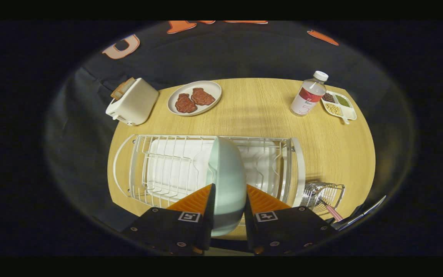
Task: Take the plate from the dish rack, then take the spoon from the basket and place it into the plate.
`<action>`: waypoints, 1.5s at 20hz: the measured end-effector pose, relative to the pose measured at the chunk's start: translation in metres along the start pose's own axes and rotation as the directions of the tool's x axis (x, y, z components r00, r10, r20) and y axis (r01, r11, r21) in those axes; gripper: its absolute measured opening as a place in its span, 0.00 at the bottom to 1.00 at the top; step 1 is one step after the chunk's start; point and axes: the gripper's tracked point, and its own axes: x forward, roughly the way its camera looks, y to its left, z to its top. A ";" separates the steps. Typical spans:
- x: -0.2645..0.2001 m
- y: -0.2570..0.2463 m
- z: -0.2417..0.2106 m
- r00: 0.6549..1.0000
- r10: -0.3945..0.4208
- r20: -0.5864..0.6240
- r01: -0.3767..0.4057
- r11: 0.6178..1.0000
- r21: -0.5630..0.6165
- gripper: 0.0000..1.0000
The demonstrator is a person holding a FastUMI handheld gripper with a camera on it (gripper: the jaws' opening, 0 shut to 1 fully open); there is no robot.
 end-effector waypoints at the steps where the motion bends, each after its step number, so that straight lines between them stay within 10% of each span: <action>1: 0.003 -0.001 -0.002 1.000 -0.019 0.000 0.019 1.000 0.007 0.37; 14: -0.060 -0.036 0.022 0.956 -0.231 0.183 0.221 0.972 0.075 0.25; 30: -0.078 -0.059 -0.119 0.985 0.001 0.173 -0.051 0.957 0.285 0.25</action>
